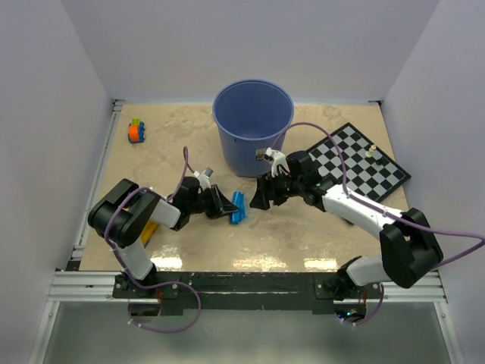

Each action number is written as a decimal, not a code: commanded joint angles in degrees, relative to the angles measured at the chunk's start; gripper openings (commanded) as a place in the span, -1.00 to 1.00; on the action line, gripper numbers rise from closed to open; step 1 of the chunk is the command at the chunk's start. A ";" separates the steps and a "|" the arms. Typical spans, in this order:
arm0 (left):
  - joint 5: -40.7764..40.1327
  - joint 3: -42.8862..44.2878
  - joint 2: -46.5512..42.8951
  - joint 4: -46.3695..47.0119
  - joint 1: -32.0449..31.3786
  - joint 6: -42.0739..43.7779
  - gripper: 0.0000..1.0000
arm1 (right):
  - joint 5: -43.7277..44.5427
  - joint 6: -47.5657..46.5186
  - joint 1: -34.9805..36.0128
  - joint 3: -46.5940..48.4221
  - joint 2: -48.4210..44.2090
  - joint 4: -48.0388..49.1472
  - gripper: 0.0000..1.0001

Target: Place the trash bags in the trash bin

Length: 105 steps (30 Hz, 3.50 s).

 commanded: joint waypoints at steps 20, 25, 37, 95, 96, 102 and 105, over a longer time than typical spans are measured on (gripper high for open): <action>-5.63 0.78 -1.20 -4.56 -4.46 -1.33 -1.00 | -0.20 23.58 -1.66 -8.78 16.51 30.59 0.16; -7.38 0.26 -2.51 -5.26 -4.55 3.14 -0.93 | -2.64 24.37 -1.57 -8.08 20.20 32.95 0.01; -6.15 -0.36 -1.46 -1.56 -4.63 3.06 -0.51 | -11.18 26.13 -1.13 -9.22 24.25 42.81 -0.87; -14.85 10.54 11.37 -11.85 -3.14 6.93 0.12 | 17.99 -31.87 -8.60 34.63 -6.16 -31.11 -1.00; -14.77 10.54 11.28 -11.77 -3.14 6.93 0.11 | 18.26 -32.31 -8.60 35.25 -6.16 -31.37 -1.00; -15.12 10.01 11.11 -11.77 -3.23 6.49 0.11 | 19.75 -34.43 -8.69 39.55 -5.81 -32.34 -1.00; -15.12 10.36 11.11 -11.77 -3.05 6.67 0.11 | 21.15 -35.66 -8.95 41.57 -5.63 -32.87 -1.00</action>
